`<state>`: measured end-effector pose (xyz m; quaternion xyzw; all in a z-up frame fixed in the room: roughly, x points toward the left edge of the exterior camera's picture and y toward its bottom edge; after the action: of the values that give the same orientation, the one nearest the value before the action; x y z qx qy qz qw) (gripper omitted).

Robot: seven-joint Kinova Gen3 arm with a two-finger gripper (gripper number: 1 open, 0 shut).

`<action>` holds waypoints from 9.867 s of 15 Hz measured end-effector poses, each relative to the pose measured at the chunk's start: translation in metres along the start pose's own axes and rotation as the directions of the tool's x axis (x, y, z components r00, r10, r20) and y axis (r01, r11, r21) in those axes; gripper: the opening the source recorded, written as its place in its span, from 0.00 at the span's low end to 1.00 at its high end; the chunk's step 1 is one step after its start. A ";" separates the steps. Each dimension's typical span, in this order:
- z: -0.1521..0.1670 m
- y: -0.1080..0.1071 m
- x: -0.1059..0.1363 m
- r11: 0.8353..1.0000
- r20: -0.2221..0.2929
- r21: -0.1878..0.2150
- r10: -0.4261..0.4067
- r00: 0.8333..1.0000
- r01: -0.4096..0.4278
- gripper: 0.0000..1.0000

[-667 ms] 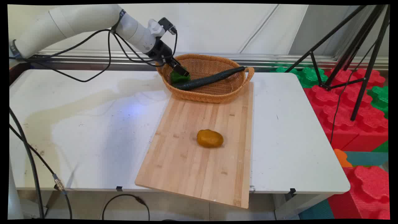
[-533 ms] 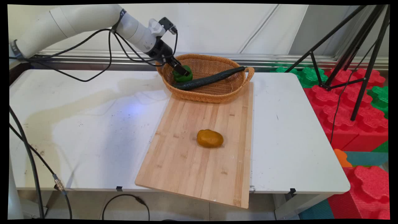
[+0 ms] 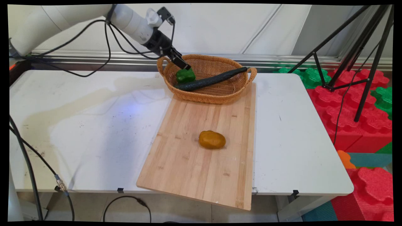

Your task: Pick up the potato from the cutting board, then place the picked object in the vegetable basket

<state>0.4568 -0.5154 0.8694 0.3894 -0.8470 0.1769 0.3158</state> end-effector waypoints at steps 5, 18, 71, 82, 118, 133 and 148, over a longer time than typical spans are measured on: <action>-0.030 -0.001 0.005 0.999 -0.022 -0.029 0.042 0.999 -0.043 1.00; -0.133 0.017 -0.004 0.988 -0.045 -0.110 0.103 0.994 -0.108 1.00; 0.022 0.248 -0.012 0.724 0.043 -0.427 0.614 0.788 -0.541 1.00; 0.056 0.256 -0.011 0.740 0.078 -0.407 0.613 0.787 -0.536 0.00; -0.134 0.153 0.001 0.854 -0.080 -0.385 0.347 0.934 -0.350 0.00; -0.081 0.087 0.031 0.987 -0.075 -0.142 0.070 0.995 -0.080 0.00; 0.037 0.101 0.031 0.992 0.059 -0.108 -0.056 0.997 0.062 0.00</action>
<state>0.3484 -0.4886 0.8574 0.4012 -0.8520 0.1096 0.3179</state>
